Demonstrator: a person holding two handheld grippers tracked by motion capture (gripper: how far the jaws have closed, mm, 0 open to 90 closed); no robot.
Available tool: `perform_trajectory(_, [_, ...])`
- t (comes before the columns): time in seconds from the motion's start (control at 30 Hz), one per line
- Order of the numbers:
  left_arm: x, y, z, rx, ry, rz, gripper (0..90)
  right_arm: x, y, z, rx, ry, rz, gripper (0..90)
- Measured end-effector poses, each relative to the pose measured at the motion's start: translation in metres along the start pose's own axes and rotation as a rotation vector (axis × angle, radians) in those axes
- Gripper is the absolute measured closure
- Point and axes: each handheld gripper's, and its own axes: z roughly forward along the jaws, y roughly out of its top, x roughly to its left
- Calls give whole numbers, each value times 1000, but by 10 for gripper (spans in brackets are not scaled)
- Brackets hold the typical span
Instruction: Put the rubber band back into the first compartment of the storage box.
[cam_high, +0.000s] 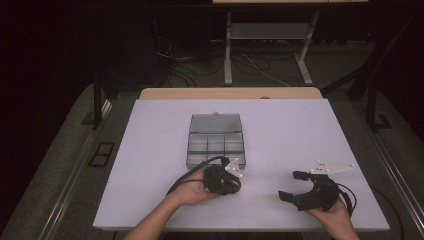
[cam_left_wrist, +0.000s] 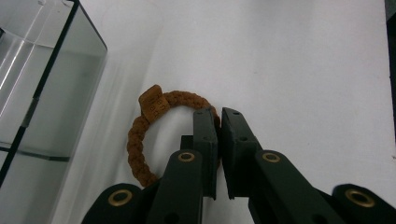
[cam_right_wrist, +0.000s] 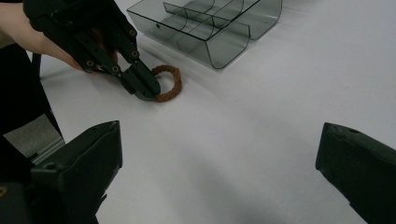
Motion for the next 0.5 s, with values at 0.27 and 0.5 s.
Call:
perform_trajectory(0.27, [-2,1,-4,-14,-12,5,841,0,0,0,1,1,2,7])
perform_trajectory(0.5, [-5,5,-13,-34,-20,1,841,0,0,0,5,-12,9,7])
